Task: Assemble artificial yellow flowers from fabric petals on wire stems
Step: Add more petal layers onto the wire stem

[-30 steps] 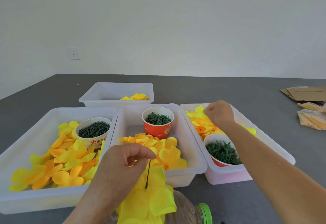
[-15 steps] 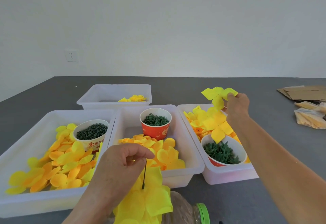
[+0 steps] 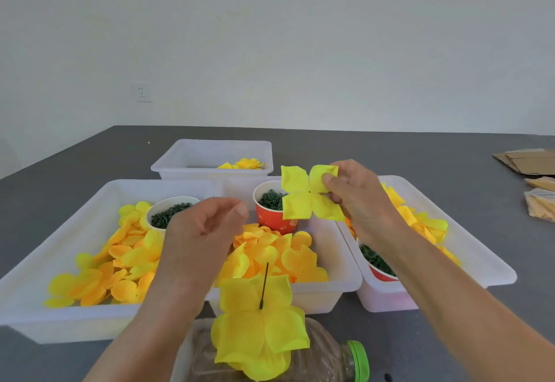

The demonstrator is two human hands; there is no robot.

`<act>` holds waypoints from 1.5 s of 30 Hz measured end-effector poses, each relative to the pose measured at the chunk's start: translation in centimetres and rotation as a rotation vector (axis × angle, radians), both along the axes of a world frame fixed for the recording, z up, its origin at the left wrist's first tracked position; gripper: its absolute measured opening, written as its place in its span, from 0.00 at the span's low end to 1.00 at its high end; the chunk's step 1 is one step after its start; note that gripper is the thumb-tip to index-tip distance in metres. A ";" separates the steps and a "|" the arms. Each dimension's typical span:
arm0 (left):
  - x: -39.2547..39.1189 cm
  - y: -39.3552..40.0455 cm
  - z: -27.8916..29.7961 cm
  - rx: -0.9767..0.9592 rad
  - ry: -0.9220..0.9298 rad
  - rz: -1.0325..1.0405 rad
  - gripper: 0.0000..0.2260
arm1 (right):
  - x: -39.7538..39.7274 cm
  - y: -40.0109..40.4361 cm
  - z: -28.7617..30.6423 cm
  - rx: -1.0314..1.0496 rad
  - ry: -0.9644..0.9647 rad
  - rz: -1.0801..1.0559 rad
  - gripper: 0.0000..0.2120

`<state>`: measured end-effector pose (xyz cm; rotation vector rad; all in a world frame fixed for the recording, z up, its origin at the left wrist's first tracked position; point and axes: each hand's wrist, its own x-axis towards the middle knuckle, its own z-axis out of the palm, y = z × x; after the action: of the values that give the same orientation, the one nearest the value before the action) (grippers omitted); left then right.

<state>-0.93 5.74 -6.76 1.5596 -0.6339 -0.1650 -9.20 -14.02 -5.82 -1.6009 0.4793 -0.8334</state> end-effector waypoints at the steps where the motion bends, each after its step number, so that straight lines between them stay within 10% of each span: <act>1: 0.1 0.1 0.4 -0.017 0.043 -0.010 0.03 | 0.0 1.3 0.2 -0.005 -0.009 0.063 0.04; 6: 0.2 0.6 2.0 -0.055 0.305 -0.229 0.21 | -0.1 5.9 1.2 -0.061 -0.063 0.268 0.05; 22: 0.1 1.8 0.9 -0.229 0.458 -0.361 0.17 | -0.6 8.0 1.2 0.151 -0.077 0.389 0.14; 35: -0.9 2.1 0.5 -0.229 -0.342 -0.019 0.11 | -1.5 8.4 0.6 -0.613 -0.285 0.226 0.12; 45: -0.7 2.2 0.4 -0.269 -0.520 -0.002 0.09 | -1.9 8.4 1.0 -0.697 -0.304 0.193 0.12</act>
<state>-1.64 7.93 -6.39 1.3410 -1.0182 0.3254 -11.10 -5.61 -4.77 -2.0558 -0.2151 -1.1434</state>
